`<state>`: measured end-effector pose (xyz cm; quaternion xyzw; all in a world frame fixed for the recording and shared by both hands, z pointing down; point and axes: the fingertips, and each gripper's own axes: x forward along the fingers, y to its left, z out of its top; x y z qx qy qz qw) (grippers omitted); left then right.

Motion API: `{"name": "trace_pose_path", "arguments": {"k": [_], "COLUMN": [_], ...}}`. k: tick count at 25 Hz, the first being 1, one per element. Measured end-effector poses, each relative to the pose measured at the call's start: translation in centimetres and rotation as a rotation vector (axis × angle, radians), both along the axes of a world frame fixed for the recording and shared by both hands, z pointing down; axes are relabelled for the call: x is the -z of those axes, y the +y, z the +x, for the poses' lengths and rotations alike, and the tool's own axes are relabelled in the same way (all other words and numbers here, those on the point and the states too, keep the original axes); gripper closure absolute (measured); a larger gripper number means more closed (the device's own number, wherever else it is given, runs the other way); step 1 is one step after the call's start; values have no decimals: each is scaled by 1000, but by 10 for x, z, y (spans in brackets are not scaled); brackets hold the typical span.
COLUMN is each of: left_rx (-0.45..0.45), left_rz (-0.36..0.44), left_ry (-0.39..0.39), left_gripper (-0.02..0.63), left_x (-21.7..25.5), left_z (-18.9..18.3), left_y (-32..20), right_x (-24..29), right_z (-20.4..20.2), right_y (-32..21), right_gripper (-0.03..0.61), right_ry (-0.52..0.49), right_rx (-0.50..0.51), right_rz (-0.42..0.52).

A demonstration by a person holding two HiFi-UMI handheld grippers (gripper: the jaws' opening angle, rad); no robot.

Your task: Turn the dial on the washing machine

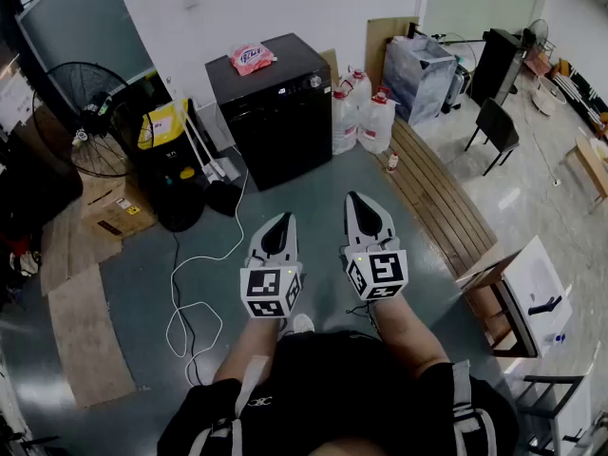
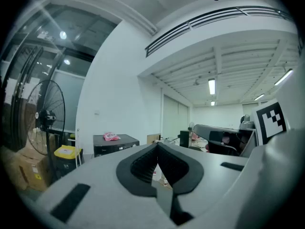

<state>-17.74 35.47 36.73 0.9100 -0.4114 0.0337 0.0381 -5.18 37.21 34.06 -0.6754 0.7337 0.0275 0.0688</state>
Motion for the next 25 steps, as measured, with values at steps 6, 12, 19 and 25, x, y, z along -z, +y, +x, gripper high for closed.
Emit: {"name": "trace_pose_path", "arguments": {"k": [6, 12, 19, 25], "left_rx": [-3, -17, -75, -112], "left_rz": [-1, -10, 9, 21], "left_ry": [-4, -5, 1, 27], "left_gripper": [611, 611, 611, 611], "left_x": [-2, -5, -4, -4], "left_z": [-10, -12, -5, -11], "left_y": [5, -10, -47, -82], "right_x": [-6, -9, -10, -9], "right_z": [-9, -11, -16, -23], "right_y": [3, -8, -44, -76], "right_gripper": [571, 571, 571, 571], "right_ry": [-10, -22, 1, 27], "right_rx": [1, -7, -31, -65], "right_rz": [-9, -17, -23, -11]}}
